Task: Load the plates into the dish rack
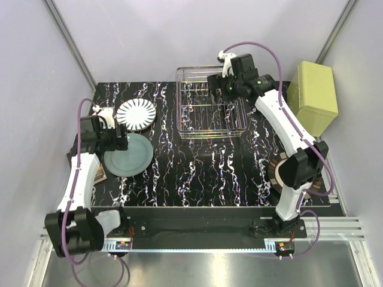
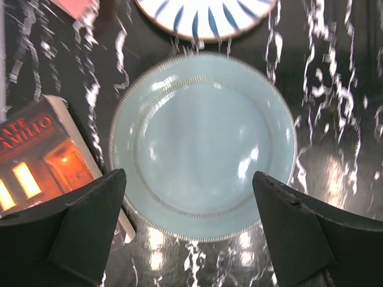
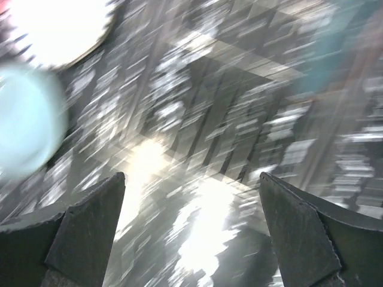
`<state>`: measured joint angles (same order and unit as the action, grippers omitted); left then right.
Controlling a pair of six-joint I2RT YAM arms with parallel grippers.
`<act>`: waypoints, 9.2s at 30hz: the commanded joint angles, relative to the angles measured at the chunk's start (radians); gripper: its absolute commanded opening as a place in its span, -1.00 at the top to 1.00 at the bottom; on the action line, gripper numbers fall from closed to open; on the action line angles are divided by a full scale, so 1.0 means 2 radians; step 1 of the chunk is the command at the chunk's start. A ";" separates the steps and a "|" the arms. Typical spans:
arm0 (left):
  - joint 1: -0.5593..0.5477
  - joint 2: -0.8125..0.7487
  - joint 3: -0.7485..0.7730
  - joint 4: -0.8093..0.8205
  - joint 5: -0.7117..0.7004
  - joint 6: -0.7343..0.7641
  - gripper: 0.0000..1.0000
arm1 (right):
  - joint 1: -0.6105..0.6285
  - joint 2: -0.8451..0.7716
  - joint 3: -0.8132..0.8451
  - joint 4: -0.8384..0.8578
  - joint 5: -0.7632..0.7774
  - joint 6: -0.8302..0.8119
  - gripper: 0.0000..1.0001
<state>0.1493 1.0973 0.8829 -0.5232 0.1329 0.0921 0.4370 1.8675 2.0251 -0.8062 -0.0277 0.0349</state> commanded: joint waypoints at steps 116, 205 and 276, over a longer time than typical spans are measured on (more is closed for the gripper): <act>-0.012 0.224 0.221 -0.374 0.273 0.243 -0.26 | 0.106 -0.250 -0.354 0.166 -0.305 0.109 1.00; -0.006 0.158 0.075 -0.143 0.216 0.057 -0.98 | 0.050 0.311 0.269 0.216 0.463 -0.074 1.00; 0.004 0.152 0.132 -0.118 0.152 0.022 -0.90 | 0.053 0.346 0.348 0.126 0.222 -0.089 1.00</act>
<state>0.1524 1.4403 1.1595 -0.7753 0.4366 0.1337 0.5617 2.5114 2.6362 -0.5735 0.4236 -0.1581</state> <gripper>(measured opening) 0.945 0.009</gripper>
